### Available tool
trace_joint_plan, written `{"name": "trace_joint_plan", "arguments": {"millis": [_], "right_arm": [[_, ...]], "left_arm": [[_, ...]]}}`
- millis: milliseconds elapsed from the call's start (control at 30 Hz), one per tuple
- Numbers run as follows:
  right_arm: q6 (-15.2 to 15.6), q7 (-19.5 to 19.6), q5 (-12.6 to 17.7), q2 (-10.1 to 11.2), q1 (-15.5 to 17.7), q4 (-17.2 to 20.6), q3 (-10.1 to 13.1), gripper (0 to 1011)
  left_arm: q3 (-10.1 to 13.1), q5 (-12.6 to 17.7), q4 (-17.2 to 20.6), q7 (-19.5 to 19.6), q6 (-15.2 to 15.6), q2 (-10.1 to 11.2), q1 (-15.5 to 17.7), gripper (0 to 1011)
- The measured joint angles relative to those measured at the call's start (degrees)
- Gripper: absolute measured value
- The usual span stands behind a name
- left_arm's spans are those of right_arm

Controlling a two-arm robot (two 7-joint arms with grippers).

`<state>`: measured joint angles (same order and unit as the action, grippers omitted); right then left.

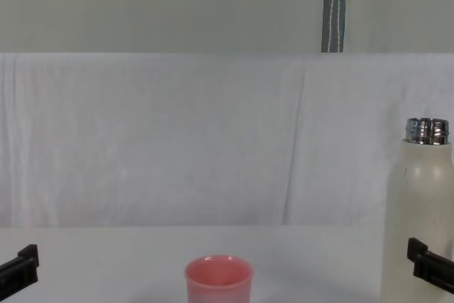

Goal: Grasp the thermos with one hand and pour water into the cup lid.

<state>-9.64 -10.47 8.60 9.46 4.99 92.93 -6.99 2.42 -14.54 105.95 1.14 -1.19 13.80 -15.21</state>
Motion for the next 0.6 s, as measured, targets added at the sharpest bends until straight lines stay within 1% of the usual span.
{"name": "trace_joint_plan", "arguments": {"millis": [300,600], "right_arm": [[-0.76,-0.13,-1.18,-0.38,1.55,1.15,-1.41,1001],[-1.18,-0.24,-1.81,-0.89,2.31,1.60,-2.39,1001]], "left_arm": [[0.00,0.00,0.00,0.00,0.00,0.00,0.00,1001],[0.00,0.00,0.00,0.00,0.00,0.00,0.00,1001]]}}
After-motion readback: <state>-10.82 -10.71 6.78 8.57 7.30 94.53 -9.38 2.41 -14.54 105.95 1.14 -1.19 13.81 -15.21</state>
